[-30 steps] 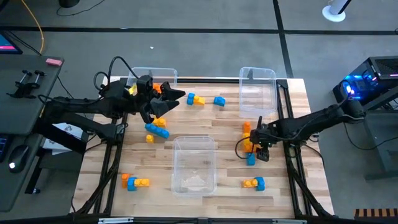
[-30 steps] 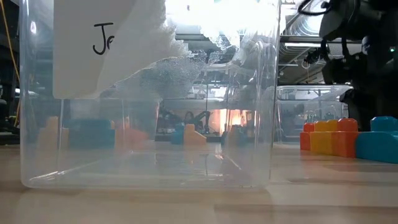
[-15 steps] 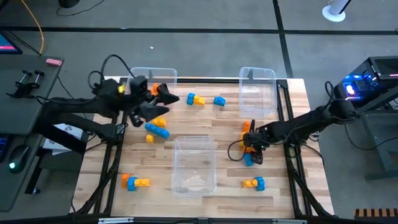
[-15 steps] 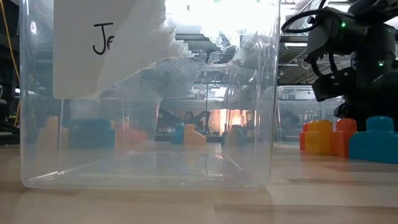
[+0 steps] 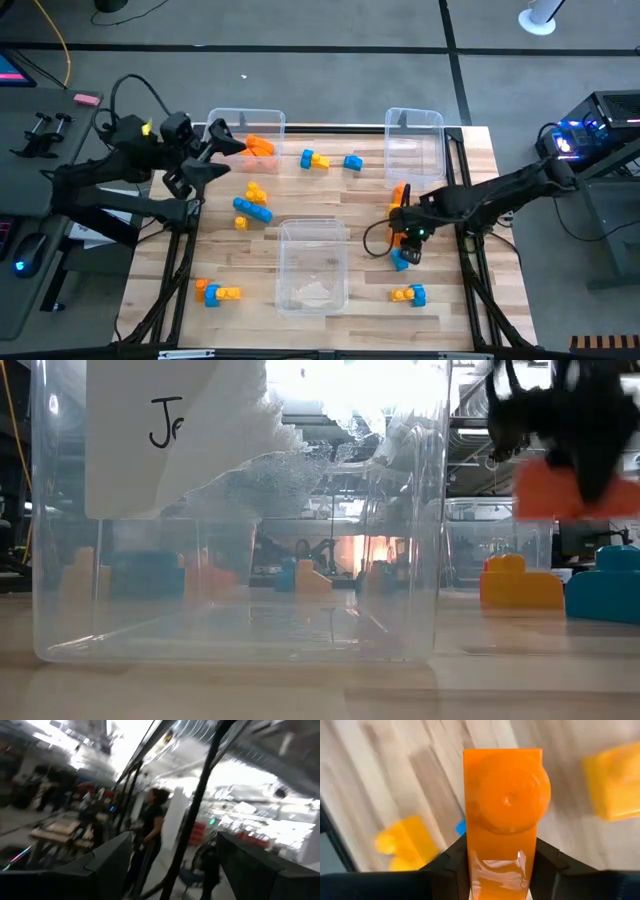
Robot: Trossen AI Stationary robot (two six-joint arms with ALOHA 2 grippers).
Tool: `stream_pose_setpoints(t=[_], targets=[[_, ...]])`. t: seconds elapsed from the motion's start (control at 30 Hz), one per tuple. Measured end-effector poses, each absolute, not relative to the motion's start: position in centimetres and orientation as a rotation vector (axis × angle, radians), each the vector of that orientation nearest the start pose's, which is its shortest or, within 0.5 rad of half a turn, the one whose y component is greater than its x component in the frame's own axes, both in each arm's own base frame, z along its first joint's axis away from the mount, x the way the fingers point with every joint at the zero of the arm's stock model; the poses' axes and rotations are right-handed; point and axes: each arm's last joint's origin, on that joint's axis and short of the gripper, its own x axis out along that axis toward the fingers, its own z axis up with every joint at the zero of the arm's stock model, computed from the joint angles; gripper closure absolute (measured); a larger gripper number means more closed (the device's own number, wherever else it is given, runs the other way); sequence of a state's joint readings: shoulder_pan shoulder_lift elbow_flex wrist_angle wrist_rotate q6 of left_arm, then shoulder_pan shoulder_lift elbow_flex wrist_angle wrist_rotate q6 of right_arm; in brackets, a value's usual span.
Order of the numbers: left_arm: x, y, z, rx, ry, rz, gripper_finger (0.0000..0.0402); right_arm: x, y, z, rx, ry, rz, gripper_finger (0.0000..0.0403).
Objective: Sort blocks
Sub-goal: Put the orange game piece into the top left transparent bin
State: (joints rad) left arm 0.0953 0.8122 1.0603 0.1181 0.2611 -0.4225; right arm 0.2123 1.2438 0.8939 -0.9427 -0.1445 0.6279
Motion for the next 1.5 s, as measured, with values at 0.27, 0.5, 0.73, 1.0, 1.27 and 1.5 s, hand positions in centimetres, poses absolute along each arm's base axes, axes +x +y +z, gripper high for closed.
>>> stream_pose_setpoints(t=[0.27,0.5,0.73,1.0,1.27,1.5], targets=[[15.2,1.2,43.6,-0.353,-0.209,-0.125,0.0124,26.2,2.5,33.4,0.301,0.769,-0.25,0.0271],[16.3,1.0,44.6,-0.45,-0.335,-0.189,0.0124,34.6,-3.5,34.5,0.155,0.469,-0.31,0.0271],[15.9,0.1,46.8,-0.446,-0.582,-0.361,0.0124,42.3,-9.7,32.7,0.191,0.299,-0.299,0.0271],[16.3,-0.3,46.8,-0.415,-0.583,-0.373,0.0124,49.0,-14.9,29.9,0.318,0.241,-0.33,0.0271],[16.5,-0.3,46.7,-0.418,-0.575,-0.369,0.0124,53.5,-17.0,27.8,0.419,0.205,-0.364,0.0175],[16.5,-0.4,46.6,-0.419,-0.571,-0.371,0.0124,52.6,-18.1,29.5,0.385,0.242,-0.314,0.0095]])
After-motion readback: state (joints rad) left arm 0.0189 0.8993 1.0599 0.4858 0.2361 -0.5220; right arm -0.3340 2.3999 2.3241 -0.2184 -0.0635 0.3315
